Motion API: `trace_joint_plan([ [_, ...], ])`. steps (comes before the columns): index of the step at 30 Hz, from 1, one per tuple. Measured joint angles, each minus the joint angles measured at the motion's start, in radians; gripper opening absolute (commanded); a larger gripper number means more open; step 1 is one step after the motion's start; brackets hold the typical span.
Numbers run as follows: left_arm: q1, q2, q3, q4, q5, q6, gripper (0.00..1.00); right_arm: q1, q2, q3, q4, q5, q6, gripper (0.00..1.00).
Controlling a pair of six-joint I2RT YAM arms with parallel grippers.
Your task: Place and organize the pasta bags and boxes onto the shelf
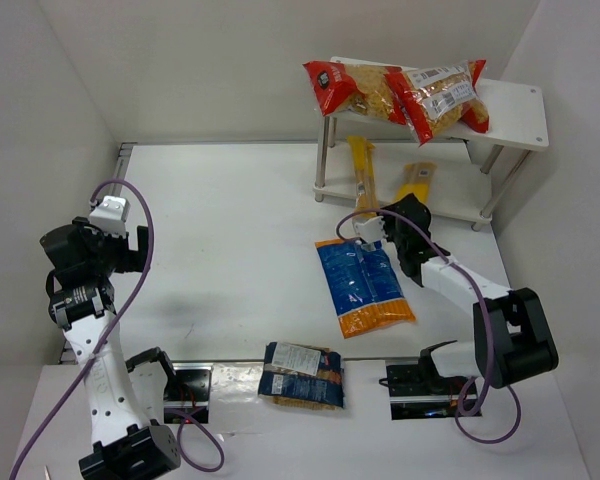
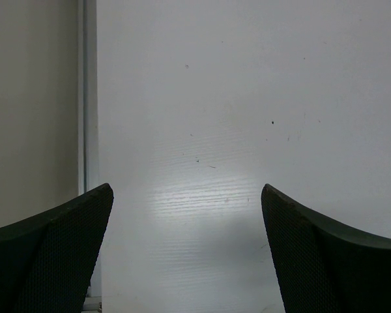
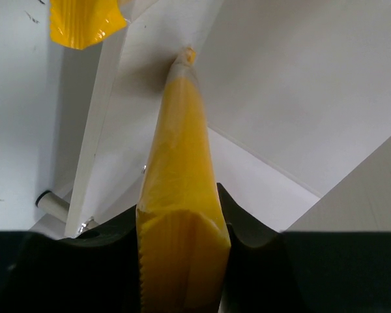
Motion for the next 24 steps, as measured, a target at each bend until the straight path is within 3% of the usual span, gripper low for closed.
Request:
trace_joint_plan([
  [1, 0.000, 0.000, 0.000, 0.000, 0.000, 0.000, 1.00, -0.003, 0.000, 0.000, 0.005, 0.002, -0.004, 0.50],
  [4, 0.000, 0.000, 0.000, 0.000, 0.000, 0.000, 1.00, -0.009, 0.002, 0.000, 0.022, 0.011, -0.011, 0.57],
  [14, 0.002, 0.000, 0.000, 0.000, -0.001, 0.000, 1.00, -0.049, 0.028, 0.000, 0.033, 0.035, -0.011, 0.58],
  [24, 0.007, 0.000, 0.000, 0.000, -0.002, 0.000, 1.00, -0.069, 0.035, 0.013, 0.027, 0.074, 0.002, 0.79],
])
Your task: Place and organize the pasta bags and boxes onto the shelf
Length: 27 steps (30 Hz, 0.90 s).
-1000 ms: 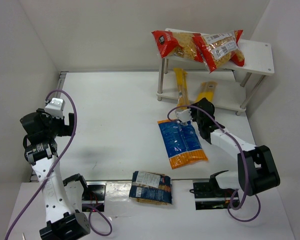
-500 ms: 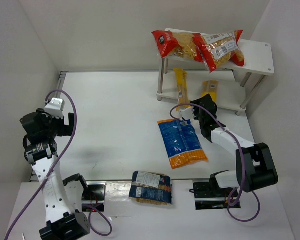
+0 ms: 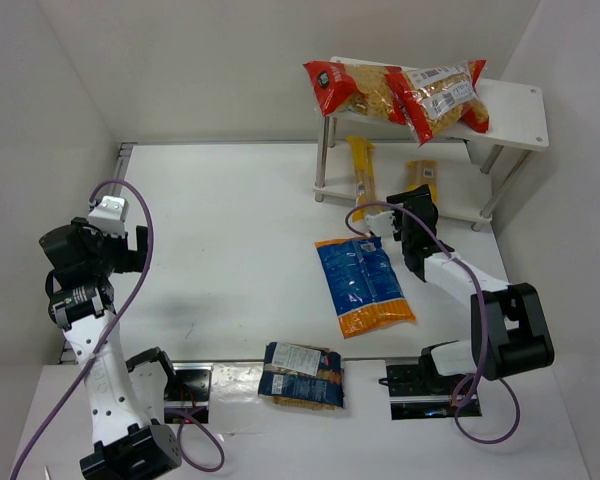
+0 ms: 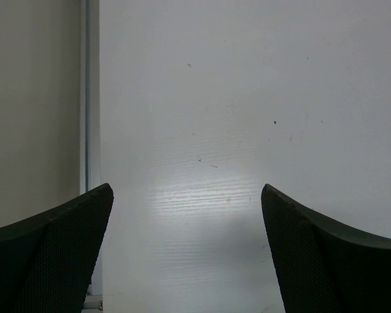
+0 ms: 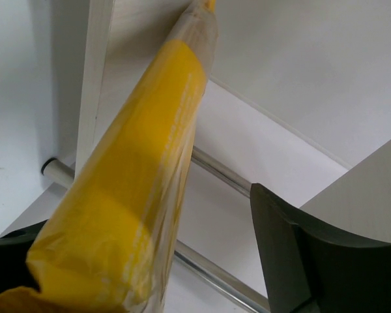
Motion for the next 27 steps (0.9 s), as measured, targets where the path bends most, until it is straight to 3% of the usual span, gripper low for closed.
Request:
trace_joint_plan([
  [5, 0.000, 0.000, 0.000, 0.000, 0.000, 0.000, 1.00, -0.004, 0.000, 0.013, -0.050, 0.015, 0.023, 0.87],
  [17, 0.000, 0.000, 0.000, 0.000, 0.002, 0.000, 1.00, -0.005, -0.018, 0.018, -0.282, 0.032, 0.115, 0.88],
  [27, 0.000, 0.000, 0.000, 0.000, 0.002, 0.000, 1.00, -0.035, 0.021, 0.053, -0.329, 0.055, 0.156, 0.88],
])
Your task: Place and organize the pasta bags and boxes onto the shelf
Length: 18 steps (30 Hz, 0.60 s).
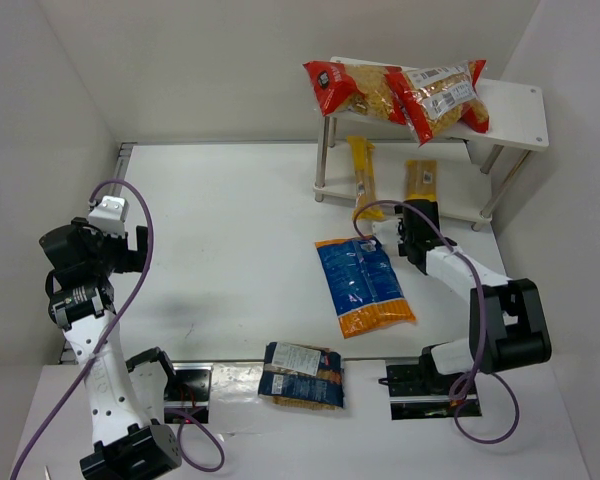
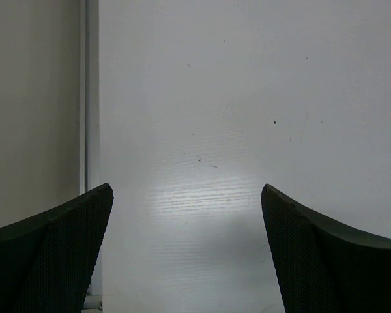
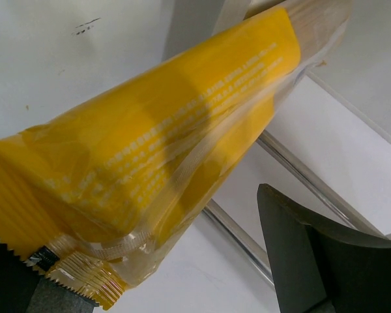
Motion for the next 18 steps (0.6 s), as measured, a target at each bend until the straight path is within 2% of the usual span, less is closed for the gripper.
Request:
trace_joint_plan([
  [7, 0.009, 0.000, 0.000, 0.000, 0.000, 0.000, 1.00, 0.000, 0.116, 0.064, 0.028, 0.037, 0.037, 0.88],
  [18, 0.018, 0.001, 0.000, 0.000, 0.001, 0.000, 1.00, 0.000, 0.186, 0.112, 0.098, 0.065, 0.070, 0.88],
])
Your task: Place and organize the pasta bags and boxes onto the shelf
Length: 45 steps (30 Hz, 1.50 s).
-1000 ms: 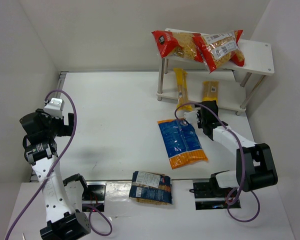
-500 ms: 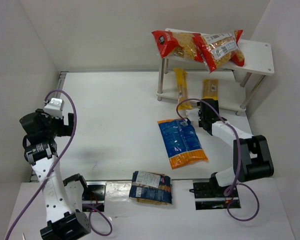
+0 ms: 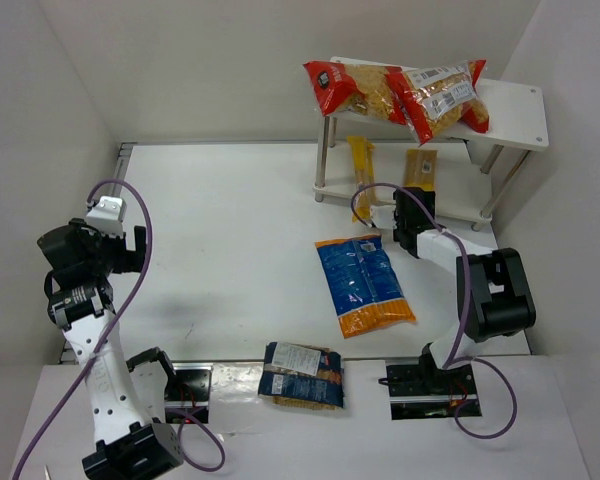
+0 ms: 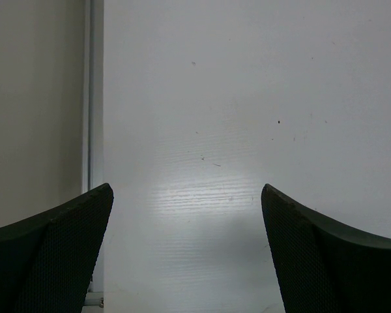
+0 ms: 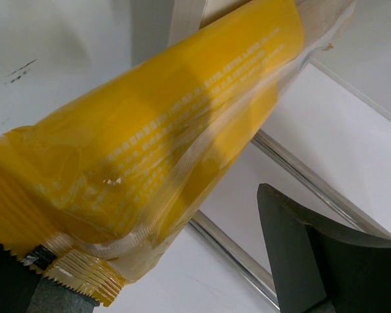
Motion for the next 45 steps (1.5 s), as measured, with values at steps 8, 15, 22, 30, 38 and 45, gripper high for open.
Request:
trace_joint_plan([
  [8, 0.000, 0.003, 0.000, 0.000, 0.000, 0.000, 1.00, 0.001, 0.037, 0.051, -0.005, 0.014, 0.074, 0.88],
  [15, 0.000, 0.003, 0.000, 0.000, 0.002, 0.000, 1.00, 0.082, -0.103, 0.052, -0.142, 0.011, 0.174, 0.88],
  [22, 0.000, 0.003, 0.000, 0.000, 0.010, 0.000, 1.00, 0.147, -0.267, 0.020, -0.199, 0.016, 0.221, 0.89],
  [30, 0.000, -0.003, 0.000, -0.001, 0.017, 0.000, 1.00, 0.150, -0.302, -0.021, -0.339, 0.008, 0.299, 0.89],
  [38, 0.004, -0.022, 0.000, -0.005, 0.018, 0.000, 1.00, 0.219, -0.499, 0.098, -0.673, -0.164, 0.507, 0.89],
  [45, 0.022, -0.017, 0.000, -0.007, 0.020, -0.001, 1.00, 0.117, -0.655, 0.164, -0.954, -0.425, 0.686, 0.89],
])
